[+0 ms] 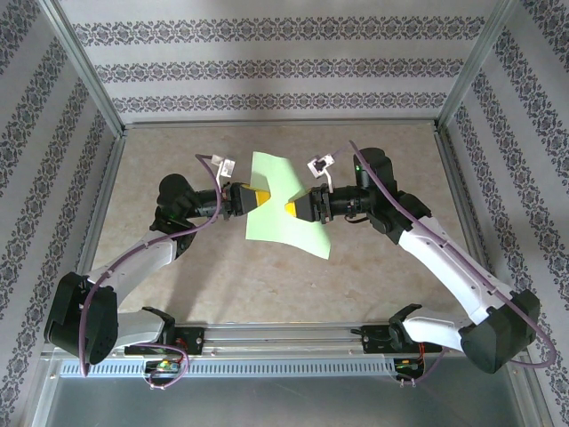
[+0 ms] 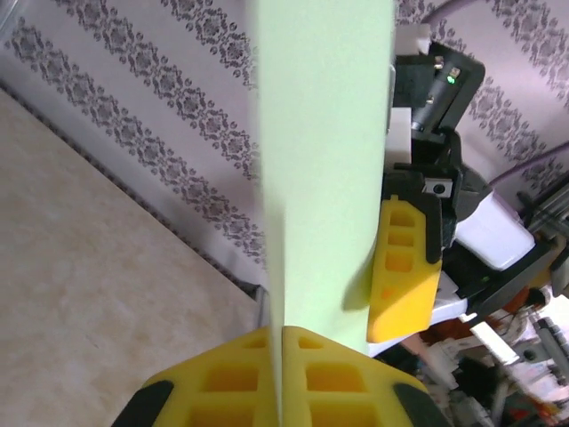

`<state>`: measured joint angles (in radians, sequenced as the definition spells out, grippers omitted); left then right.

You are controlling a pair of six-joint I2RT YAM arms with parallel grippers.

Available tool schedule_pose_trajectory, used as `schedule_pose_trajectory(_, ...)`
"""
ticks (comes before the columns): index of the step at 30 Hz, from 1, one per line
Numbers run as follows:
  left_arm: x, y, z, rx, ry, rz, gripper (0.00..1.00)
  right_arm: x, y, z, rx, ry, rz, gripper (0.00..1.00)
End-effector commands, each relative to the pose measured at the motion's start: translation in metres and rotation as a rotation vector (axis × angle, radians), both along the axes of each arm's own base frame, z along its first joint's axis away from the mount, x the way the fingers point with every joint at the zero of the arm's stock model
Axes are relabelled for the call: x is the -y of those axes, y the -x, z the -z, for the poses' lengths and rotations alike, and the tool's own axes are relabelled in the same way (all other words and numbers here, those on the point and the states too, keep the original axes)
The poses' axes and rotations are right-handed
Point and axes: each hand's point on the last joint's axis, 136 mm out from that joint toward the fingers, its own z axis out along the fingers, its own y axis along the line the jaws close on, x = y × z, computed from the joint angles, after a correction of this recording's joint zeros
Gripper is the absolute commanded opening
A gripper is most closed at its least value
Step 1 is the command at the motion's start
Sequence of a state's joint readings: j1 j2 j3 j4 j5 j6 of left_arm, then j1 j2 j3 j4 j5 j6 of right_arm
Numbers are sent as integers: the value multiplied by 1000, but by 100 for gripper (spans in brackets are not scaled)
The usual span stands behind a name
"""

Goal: Fold a paper plane with a square sheet of paper (fold left side to right side)
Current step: Pick up the square sheet of paper from the center of the table, then place a square sheet of paper at the center of the table.

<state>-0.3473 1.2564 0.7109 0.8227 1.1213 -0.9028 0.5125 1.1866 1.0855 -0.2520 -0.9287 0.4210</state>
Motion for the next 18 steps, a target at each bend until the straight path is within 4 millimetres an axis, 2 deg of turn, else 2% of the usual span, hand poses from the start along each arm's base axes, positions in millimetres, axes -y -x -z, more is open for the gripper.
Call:
schedule_pose_trajectory(1,1,-1,-1,38,-27,-18,0,9,-10,8,16,42,57,34)
schedule_pose_trajectory(5,0,-17,30,-71,-96,-91,0,27,-29,25,21,123,193,53)
schedule_pose_trajectory(10,-3,-32,89,-273,-189,-161,0,53,-54,54,-14,220,367,71)
schedule_pose_trajectory(13,-8,-37,133,-400,-254,-212,0,67,-66,76,-64,271,460,75)
schedule_pose_trajectory(18,-20,-38,203,-582,-380,-297,0,83,-77,118,-143,353,573,73)
